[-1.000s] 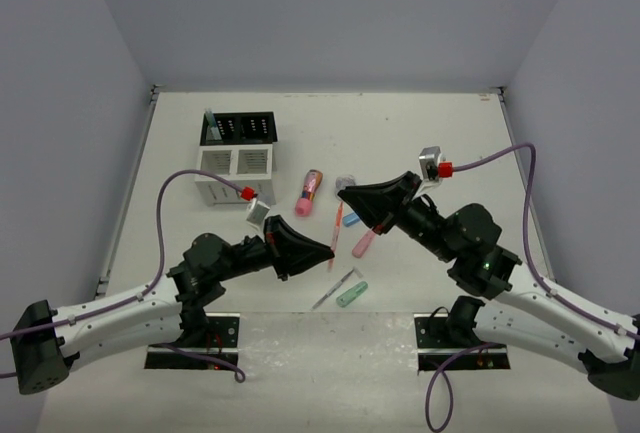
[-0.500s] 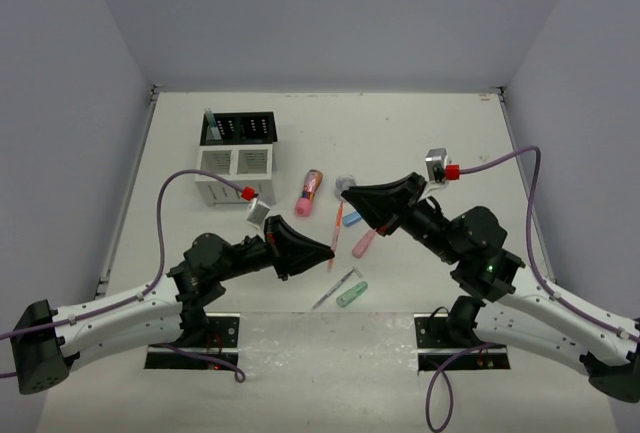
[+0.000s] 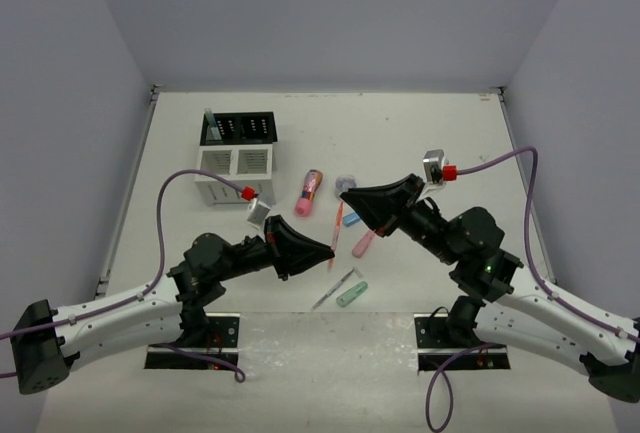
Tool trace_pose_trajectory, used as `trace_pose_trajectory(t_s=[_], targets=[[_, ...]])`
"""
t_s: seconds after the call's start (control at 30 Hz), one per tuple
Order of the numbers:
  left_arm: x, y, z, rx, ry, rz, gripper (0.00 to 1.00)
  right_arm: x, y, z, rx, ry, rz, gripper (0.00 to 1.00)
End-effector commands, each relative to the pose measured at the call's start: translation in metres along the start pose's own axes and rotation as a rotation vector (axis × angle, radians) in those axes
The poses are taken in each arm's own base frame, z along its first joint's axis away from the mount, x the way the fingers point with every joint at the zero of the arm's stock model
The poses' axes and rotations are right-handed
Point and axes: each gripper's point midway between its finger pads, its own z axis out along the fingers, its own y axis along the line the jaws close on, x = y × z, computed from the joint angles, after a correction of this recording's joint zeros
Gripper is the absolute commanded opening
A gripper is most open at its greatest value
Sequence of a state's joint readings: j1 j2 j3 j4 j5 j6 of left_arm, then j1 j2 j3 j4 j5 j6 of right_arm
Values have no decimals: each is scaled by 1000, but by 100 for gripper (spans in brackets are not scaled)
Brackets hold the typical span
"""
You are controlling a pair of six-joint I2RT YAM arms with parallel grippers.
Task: Sort the stationery into containers
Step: Close the pen cap on the pen.
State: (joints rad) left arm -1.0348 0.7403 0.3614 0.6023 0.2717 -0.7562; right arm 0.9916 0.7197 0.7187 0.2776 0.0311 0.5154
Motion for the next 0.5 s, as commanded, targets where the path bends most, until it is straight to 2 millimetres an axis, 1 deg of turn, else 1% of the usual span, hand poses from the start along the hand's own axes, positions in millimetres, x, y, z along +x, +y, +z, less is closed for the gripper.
trace_pose_trajectory(t_s=[0.0,0.17,0.47], targets=[[-12,-5,2,8,-38,36,0,1,3,0,-21,-1,10,0],[-13,-5,2,6,-39,40,0,2,5,1,-28,5,19,0],[-14,-3,2,-5,-42,46,0,-2,7,1,-33,-5,22,0]])
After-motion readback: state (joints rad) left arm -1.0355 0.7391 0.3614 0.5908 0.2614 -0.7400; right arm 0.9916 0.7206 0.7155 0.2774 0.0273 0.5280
